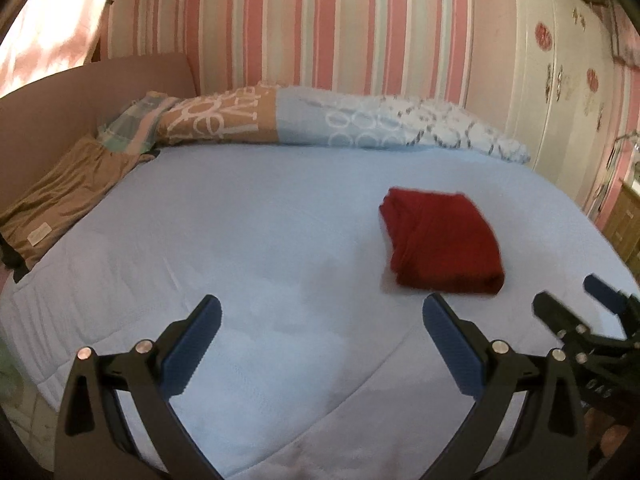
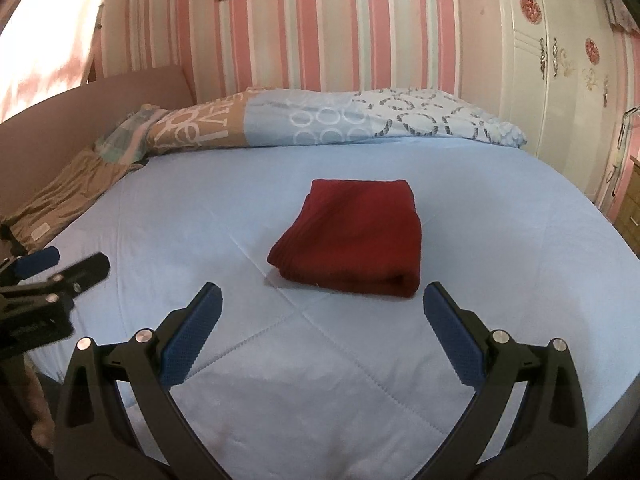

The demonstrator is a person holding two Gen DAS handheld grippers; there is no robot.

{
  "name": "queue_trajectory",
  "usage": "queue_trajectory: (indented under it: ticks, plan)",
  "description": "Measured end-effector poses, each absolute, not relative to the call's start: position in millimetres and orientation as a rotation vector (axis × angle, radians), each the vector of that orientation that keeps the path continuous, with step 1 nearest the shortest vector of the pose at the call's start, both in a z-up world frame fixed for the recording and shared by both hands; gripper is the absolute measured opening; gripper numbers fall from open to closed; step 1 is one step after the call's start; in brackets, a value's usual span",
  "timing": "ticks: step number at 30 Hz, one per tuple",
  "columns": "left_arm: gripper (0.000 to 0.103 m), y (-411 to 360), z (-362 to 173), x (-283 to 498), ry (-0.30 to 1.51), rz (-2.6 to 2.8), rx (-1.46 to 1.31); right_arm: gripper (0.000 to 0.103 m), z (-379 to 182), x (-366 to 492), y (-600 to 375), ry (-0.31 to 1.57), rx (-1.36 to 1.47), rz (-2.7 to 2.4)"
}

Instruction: Fold small clothes

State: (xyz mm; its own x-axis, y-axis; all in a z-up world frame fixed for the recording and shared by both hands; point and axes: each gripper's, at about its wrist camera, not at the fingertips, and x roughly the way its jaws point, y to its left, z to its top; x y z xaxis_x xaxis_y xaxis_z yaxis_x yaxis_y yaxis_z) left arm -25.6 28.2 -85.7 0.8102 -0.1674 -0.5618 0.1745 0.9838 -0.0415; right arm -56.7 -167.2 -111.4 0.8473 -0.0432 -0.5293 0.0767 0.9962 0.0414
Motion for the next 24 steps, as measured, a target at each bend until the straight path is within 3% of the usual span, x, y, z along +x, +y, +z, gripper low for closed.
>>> queue_trajectory:
  ticks: [24]
  plan:
    - [0.101, 22.9, -80.5, -32.4, 0.589, -0.181, 0.065, 0.100, -90.5, -77.5, -174.4, 0.486, 0.050, -0.181]
